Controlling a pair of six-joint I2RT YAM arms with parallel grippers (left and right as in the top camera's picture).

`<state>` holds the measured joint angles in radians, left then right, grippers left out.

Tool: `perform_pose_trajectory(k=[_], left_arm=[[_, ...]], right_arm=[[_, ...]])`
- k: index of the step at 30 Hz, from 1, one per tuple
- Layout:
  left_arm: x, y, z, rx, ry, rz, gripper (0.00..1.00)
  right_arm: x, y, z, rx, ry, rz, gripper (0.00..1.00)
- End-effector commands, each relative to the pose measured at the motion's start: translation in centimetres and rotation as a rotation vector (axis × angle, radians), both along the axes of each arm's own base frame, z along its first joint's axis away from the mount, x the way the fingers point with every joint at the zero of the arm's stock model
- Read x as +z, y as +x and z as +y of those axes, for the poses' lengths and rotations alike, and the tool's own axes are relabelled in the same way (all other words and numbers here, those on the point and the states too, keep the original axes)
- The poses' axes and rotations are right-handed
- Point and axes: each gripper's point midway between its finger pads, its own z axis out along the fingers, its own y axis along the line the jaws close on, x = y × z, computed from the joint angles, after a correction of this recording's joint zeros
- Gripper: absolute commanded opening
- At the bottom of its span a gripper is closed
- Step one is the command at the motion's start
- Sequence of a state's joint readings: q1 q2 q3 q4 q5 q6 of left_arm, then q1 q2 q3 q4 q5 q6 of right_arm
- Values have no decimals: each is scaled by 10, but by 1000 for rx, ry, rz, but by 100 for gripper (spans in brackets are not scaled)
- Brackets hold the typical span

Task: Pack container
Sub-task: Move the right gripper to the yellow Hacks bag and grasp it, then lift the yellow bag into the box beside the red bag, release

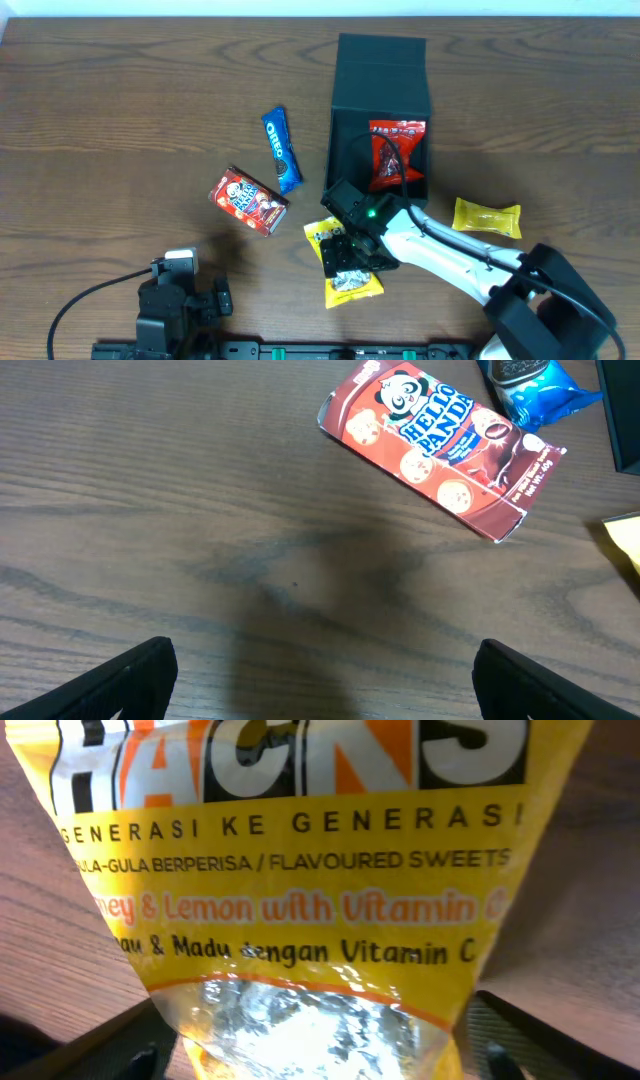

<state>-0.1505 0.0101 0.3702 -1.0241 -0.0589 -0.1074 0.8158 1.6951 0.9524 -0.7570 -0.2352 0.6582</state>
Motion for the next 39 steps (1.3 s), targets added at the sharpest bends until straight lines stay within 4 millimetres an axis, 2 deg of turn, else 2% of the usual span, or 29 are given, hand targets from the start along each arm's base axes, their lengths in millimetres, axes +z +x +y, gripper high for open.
perform_pose_trajectory(k=[1, 2, 4, 10, 14, 15, 18, 23, 27, 39], left_arm=[[-16, -6, 2, 1, 13, 55, 95], [-16, -6, 2, 1, 13, 54, 96], [-16, -6, 2, 1, 13, 54, 95], [-16, -6, 2, 2, 13, 54, 95], [-16, -6, 2, 1, 13, 55, 95], [-16, -6, 2, 1, 13, 54, 96], [-16, -6, 2, 1, 13, 54, 96], [-16, -6, 2, 1, 13, 54, 95], [-16, -6, 2, 1, 13, 54, 95], [-16, -6, 2, 1, 13, 54, 95]], right_arm=[[-6, 0, -8, 20, -27, -7, 85], [-7, 0, -8, 27, -27, -8, 78], [-7, -1, -9, 31, -29, -9, 75], [-9, -2, -11, 38, -34, -7, 57], [-9, -2, -11, 38, -34, -7, 55], [-9, -2, -11, 38, -34, -7, 50], [-9, -2, -11, 38, -34, -7, 45], [-9, -2, -11, 38, -34, -7, 41], [-9, -2, -11, 38, -34, -7, 32], [-9, -2, -11, 38, -34, -7, 23]])
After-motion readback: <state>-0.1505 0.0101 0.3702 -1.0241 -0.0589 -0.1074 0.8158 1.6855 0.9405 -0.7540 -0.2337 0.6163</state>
